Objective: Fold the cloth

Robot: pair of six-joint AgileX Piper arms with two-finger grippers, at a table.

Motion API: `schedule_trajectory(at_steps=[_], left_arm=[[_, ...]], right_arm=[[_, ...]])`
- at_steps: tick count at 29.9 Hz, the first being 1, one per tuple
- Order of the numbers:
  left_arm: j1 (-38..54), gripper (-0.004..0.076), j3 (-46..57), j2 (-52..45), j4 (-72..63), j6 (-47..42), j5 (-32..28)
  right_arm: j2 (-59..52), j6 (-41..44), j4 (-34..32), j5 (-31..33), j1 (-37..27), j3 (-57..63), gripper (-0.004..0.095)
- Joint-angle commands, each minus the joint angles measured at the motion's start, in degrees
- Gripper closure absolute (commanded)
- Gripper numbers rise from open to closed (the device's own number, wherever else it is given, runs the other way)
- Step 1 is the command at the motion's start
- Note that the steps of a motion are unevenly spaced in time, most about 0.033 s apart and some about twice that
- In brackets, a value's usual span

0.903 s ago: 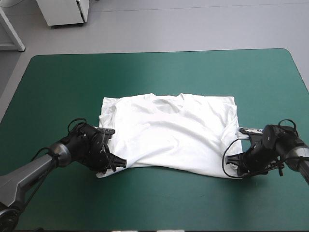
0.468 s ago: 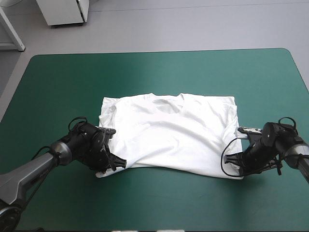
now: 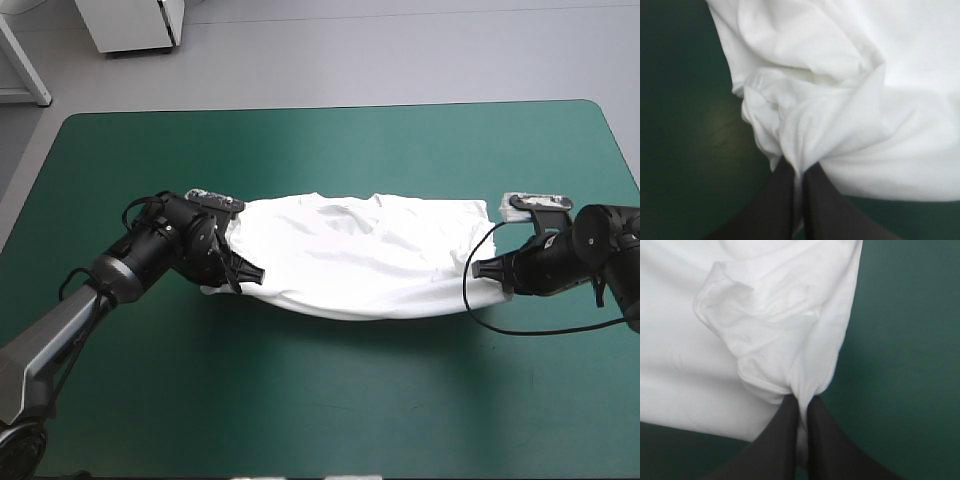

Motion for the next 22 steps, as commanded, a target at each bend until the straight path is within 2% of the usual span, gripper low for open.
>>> schedule_trajectory(at_steps=[1, 9, 22], left_arm=[[0.10, 0.0746, -7.13, -2.03, 2.79, 0.56, 0.91], [0.10, 0.0746, -15.78, -0.57, 8.66, 0.56, -0.83], [4.63, 0.0746, -25.06, 11.34, 9.99, 0.29, -6.20]], right_arm=[[-1.58, -0.30, -0.14, -1.57, -0.26, -5.71, 0.0925], [2.57, -0.09, -0.14, -6.90, -0.26, -12.06, 0.0925], [16.22, -0.24, 2.40, -10.42, -0.26, -23.04, 0.0925]])
